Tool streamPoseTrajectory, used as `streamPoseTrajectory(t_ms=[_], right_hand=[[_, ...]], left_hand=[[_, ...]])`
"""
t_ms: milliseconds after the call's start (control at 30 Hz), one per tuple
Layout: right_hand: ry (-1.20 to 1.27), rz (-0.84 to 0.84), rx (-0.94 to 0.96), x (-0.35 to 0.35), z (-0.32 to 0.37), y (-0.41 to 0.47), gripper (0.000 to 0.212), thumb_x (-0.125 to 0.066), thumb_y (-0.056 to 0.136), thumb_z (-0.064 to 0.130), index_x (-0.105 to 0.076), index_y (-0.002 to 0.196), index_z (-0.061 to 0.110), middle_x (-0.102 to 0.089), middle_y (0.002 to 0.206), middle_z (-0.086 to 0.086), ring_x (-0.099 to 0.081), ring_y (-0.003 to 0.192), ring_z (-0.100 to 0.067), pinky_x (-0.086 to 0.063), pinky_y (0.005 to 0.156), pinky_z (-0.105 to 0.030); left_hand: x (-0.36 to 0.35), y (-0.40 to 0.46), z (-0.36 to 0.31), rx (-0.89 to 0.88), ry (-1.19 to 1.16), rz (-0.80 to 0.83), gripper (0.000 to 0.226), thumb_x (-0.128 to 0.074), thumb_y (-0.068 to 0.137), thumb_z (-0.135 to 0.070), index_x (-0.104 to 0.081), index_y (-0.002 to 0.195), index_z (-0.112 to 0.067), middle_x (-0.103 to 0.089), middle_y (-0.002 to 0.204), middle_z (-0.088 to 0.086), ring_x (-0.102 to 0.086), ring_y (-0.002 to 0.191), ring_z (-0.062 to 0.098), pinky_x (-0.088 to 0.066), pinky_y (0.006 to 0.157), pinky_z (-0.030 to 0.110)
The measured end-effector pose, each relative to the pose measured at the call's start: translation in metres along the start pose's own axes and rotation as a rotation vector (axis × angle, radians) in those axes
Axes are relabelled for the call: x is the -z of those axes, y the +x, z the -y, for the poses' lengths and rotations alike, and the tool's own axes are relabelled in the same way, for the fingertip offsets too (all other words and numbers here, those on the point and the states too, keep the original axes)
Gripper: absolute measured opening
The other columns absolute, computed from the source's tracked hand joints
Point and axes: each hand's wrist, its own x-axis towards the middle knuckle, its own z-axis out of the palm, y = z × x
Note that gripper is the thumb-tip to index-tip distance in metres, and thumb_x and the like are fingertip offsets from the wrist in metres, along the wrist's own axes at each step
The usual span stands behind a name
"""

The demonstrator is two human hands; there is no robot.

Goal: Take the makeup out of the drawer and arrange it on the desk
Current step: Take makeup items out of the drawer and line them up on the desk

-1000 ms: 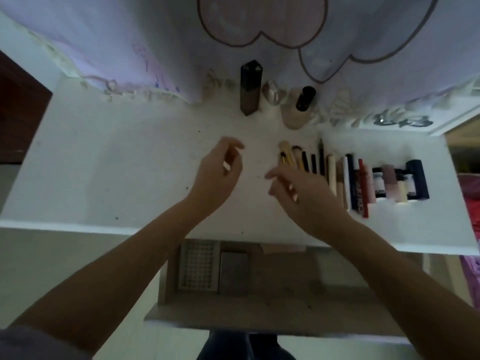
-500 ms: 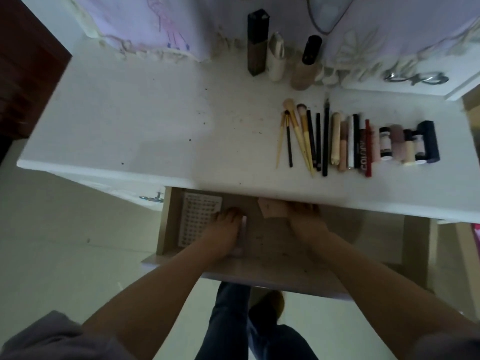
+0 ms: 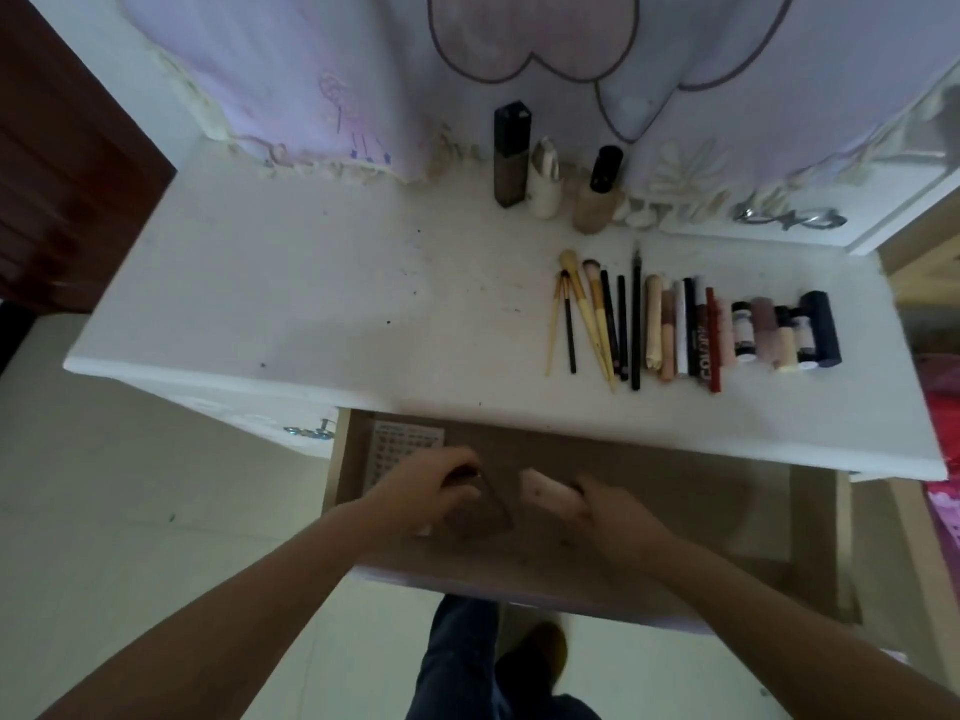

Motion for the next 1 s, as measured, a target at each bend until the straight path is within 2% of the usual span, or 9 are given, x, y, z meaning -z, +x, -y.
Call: streamPoseTrajectory(t_ms=[133,267,367,433,533,700,833,900,1000], right_hand=[[0.163,0.008,0.073,0.052,0.026,-0.026,0.010,-0.048,0.091,0.043,-0.039,0.094,0.044,-0.054,0.090,0.021,-0.055,0.075,0.006,-0.039,0.056,-0.013],[0.386,-0.312,0.235,0.109,0.058,-0.033,0.018,-0.053,0.092,0.035,-0.042,0.101,0.045,-0.060,0.089,0.013,-0.061,0.077,0.001,-0.050,0.058,-0.017],[0.688,-0.527,0.260,0.152,0.088,0.002,0.016,-0.055,0.091,0.031,-0.048,0.103,0.041,-0.061,0.097,0.009,-0.062,0.085,-0.005,-0.055,0.068,-0.024],[0.855,-0.646,0.237,0.177,0.103,0.037,0.016,-0.057,0.092,0.025,-0.053,0.102,0.036,-0.063,0.096,0.009,-0.062,0.086,-0.001,-0.054,0.071,-0.018],[0.804,-0.789,0.101,0.204,0.117,0.092,0.011,-0.058,0.091,0.018,-0.055,0.102,0.017,-0.061,0.090,0.004,-0.057,0.073,-0.002,-0.046,0.063,-0.017],[0.576,-0.669,0.019,0.216,0.123,0.156,0.024,-0.050,0.094,0.017,-0.055,0.115,0.006,-0.057,0.093,-0.003,-0.053,0.076,-0.011,-0.036,0.059,-0.015],[0.269,-0.499,0.103,0.216,0.116,0.178,0.029,-0.044,0.096,0.011,-0.056,0.123,0.009,-0.060,0.111,-0.009,-0.057,0.101,-0.023,-0.046,0.086,-0.032],[0.130,-0.433,0.096,0.216,0.111,0.188,0.035,-0.040,0.098,0.011,-0.051,0.131,0.009,-0.055,0.127,-0.012,-0.052,0.115,-0.027,-0.040,0.098,-0.034],[-0.047,-0.374,0.025,0.214,0.106,0.198,0.037,-0.034,0.100,0.016,-0.045,0.135,0.008,-0.048,0.135,-0.014,-0.047,0.119,-0.029,-0.036,0.097,-0.033]], left_hand=[[0.067,-0.014,-0.011,0.063,-0.346,-0.221,0.011,-0.066,0.085,-0.023,-0.062,0.094,-0.027,-0.066,0.083,-0.013,-0.062,0.077,0.000,-0.049,0.068,0.015],[0.125,0.021,-0.010,0.170,-0.701,-0.472,0.004,-0.064,0.087,-0.017,-0.067,0.090,-0.017,-0.068,0.076,-0.005,-0.062,0.066,0.002,-0.048,0.059,0.011],[0.140,0.070,-0.010,0.276,-0.926,-0.478,0.009,-0.061,0.089,-0.012,-0.064,0.095,-0.006,-0.066,0.088,0.009,-0.061,0.080,0.019,-0.053,0.070,0.031],[0.139,0.100,-0.010,0.331,-0.974,-0.456,0.010,-0.062,0.088,-0.012,-0.063,0.095,-0.004,-0.064,0.095,0.017,-0.060,0.086,0.025,-0.052,0.082,0.043],[0.137,0.132,-0.007,0.354,-0.903,-0.455,0.011,-0.064,0.086,-0.014,-0.062,0.089,-0.004,-0.060,0.087,0.017,-0.055,0.081,0.023,-0.048,0.075,0.038],[0.135,0.157,0.006,0.360,-0.578,-0.475,0.018,-0.065,0.086,-0.026,-0.062,0.087,-0.009,-0.063,0.081,0.004,-0.058,0.077,0.017,-0.042,0.070,0.027],[0.129,0.161,0.012,0.331,-0.171,-0.442,0.034,-0.058,0.088,-0.044,-0.051,0.091,-0.011,-0.055,0.079,0.000,-0.052,0.075,0.018,-0.038,0.067,0.027],[0.127,0.165,0.010,0.343,-0.017,-0.403,0.039,-0.053,0.088,-0.050,-0.048,0.097,-0.012,-0.057,0.084,0.004,-0.053,0.075,0.021,-0.039,0.066,0.030],[0.126,0.169,0.005,0.340,0.140,-0.366,0.043,-0.048,0.089,-0.053,-0.044,0.101,-0.012,-0.059,0.091,0.009,-0.057,0.080,0.027,-0.038,0.063,0.032]])
